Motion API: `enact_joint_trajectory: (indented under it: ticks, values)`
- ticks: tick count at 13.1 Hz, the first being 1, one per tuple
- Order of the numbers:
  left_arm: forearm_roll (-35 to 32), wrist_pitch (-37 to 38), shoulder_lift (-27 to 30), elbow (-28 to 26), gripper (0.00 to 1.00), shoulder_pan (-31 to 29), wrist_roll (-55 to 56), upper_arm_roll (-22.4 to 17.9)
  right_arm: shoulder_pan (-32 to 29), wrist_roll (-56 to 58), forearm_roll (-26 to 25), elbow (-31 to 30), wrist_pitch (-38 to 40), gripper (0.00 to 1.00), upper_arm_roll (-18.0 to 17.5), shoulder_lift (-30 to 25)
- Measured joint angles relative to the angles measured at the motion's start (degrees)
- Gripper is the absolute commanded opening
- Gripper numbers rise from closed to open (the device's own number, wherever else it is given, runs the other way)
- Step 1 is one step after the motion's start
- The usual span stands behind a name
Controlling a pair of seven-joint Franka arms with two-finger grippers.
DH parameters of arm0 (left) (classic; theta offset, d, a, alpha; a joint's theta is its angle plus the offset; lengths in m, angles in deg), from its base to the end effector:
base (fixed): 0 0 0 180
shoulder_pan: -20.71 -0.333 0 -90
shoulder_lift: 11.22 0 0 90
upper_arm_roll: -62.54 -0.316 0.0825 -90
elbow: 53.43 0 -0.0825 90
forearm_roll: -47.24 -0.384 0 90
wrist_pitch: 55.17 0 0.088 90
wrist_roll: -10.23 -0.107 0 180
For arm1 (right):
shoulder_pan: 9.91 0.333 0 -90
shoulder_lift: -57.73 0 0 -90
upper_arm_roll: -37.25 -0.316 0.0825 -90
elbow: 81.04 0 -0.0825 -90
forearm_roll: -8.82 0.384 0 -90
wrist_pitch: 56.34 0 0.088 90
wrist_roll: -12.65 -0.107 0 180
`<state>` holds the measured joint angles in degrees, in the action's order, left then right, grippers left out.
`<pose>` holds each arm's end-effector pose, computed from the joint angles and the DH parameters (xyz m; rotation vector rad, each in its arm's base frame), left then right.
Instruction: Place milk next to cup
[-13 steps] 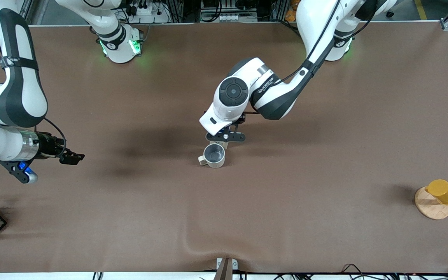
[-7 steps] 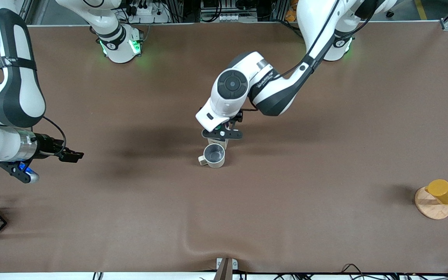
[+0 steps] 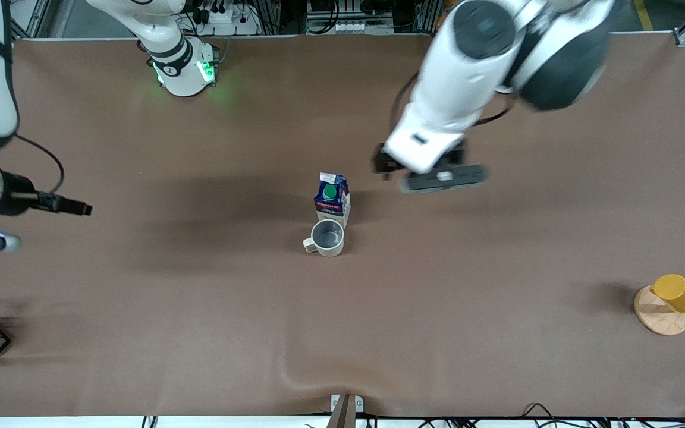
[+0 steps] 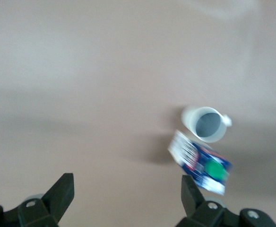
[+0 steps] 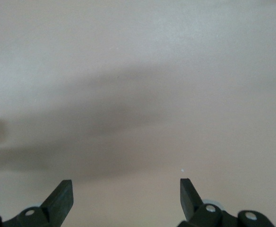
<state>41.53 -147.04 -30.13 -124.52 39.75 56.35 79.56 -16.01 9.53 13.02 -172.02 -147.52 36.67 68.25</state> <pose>0.5534 -0.3474 0.5908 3.1002 0.2985 0.0592 0.5969 -0.0504 0.5122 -3.0413 0.2422 0.2730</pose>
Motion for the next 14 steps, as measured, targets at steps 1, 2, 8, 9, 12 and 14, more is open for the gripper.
enact_joint_trajectory:
  ticks: [1, 2, 8, 9, 12, 14]
  values:
    - [-0.9, 1.4, 1.7, -0.4, 1.00, -2.4, -0.1, 0.0, 0.1, 1.6, -0.1, 0.0, 0.8, 1.00, -0.3, -2.3]
    - [-1.2, 2.9, 2.8, -0.8, 1.00, -4.8, -0.4, 0.0, 0.2, 3.2, -0.2, 0.0, 1.2, 1.00, -0.5, -4.5]
    - [-1.7, 4.1, 4.3, -2.3, 1.00, -16.7, -1.8, 0.1, 3.6, 5.3, -0.8, -0.3, 5.6, 1.00, -0.8, -12.7]
    - [-1.4, 4.3, 5.2, -2.9, 1.00, -19.0, -3.7, 0.2, 4.6, 5.3, -0.9, -0.3, 5.7, 1.00, 0.3, -12.7]
    - [-1.0, 4.9, 9.9, -8.3, 1.00, -24.6, -14.1, -0.3, 6.3, 5.3, -0.9, -0.5, 6.8, 1.00, 3.5, -12.7]
    - [-1.0, 4.9, 13.1, -11.9, 1.00, -25.1, -19.5, -2.7, 6.4, 5.2, -0.9, -0.6, 7.2, 1.00, 4.0, -12.7]
